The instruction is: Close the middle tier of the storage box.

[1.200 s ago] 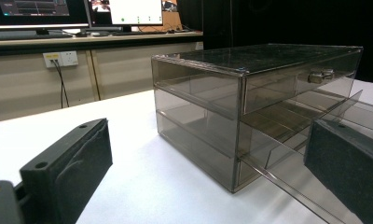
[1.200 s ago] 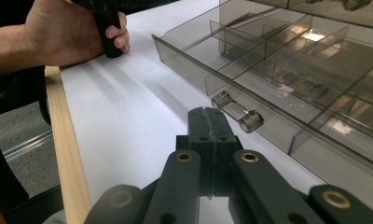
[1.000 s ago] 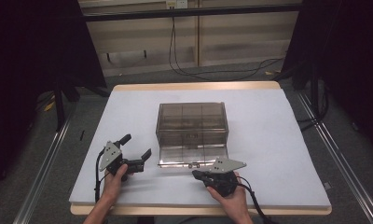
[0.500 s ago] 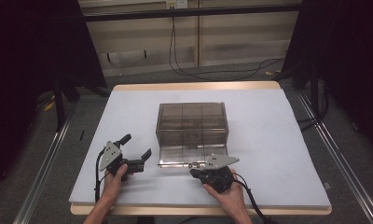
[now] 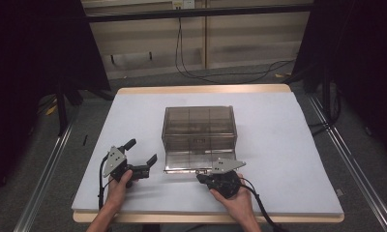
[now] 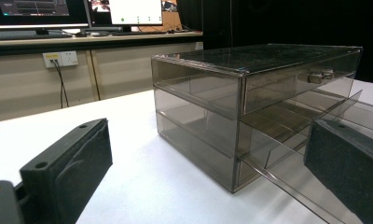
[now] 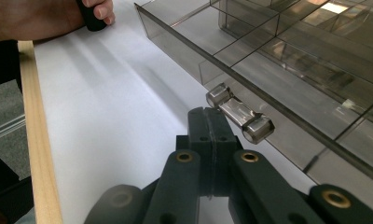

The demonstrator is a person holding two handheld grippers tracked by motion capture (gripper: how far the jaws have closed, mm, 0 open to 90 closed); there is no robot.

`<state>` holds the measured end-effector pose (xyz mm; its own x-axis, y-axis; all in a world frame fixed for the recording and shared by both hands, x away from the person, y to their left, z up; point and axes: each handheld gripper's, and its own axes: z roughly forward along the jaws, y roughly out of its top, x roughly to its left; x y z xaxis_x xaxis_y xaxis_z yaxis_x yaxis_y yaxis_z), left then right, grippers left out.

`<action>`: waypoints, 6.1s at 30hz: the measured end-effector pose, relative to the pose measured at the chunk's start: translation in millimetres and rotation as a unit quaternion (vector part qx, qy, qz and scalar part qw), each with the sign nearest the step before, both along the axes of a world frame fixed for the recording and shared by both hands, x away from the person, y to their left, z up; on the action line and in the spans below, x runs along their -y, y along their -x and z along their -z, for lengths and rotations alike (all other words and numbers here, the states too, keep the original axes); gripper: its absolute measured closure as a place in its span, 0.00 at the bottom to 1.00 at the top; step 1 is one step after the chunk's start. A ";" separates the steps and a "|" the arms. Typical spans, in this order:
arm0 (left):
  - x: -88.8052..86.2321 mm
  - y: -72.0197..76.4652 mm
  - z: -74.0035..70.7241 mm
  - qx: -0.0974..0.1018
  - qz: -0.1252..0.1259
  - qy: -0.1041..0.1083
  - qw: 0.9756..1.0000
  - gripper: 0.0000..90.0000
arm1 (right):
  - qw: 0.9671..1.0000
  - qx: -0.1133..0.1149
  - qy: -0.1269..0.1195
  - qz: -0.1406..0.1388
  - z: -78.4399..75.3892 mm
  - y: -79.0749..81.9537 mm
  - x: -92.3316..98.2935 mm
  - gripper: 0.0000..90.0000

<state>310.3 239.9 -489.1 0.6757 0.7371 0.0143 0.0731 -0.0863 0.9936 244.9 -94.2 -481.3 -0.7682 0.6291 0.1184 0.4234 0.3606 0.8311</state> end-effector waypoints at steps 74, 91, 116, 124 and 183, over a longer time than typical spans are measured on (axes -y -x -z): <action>0.0 0.0 0.0 0.000 0.000 0.000 1.000 0.01 | 1.000 0.002 -0.025 0.015 -0.3 -15.8 -2.3 1.00; 0.0 -0.1 0.0 0.000 0.000 0.001 1.000 0.01 | 0.999 0.003 -0.027 0.021 -0.4 -20.0 -2.3 1.00; 0.0 0.0 0.1 0.000 0.000 0.001 1.000 0.01 | 0.999 0.003 -0.035 0.034 -0.1 -25.4 0.2 1.00; 0.0 0.0 0.0 0.000 0.000 0.001 1.000 0.01 | 0.999 0.001 -0.038 0.037 -0.3 -26.1 0.5 1.00; 0.0 0.0 0.1 0.000 0.000 0.001 1.000 0.01 | 0.998 0.018 -0.041 0.054 -5.5 -37.4 5.0 1.00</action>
<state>310.3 239.8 -489.2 0.6762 0.7366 0.0120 0.0732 -0.0834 0.9938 282.2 -99.2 -475.8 -0.7013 0.6978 0.1461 0.4248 0.2444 0.8717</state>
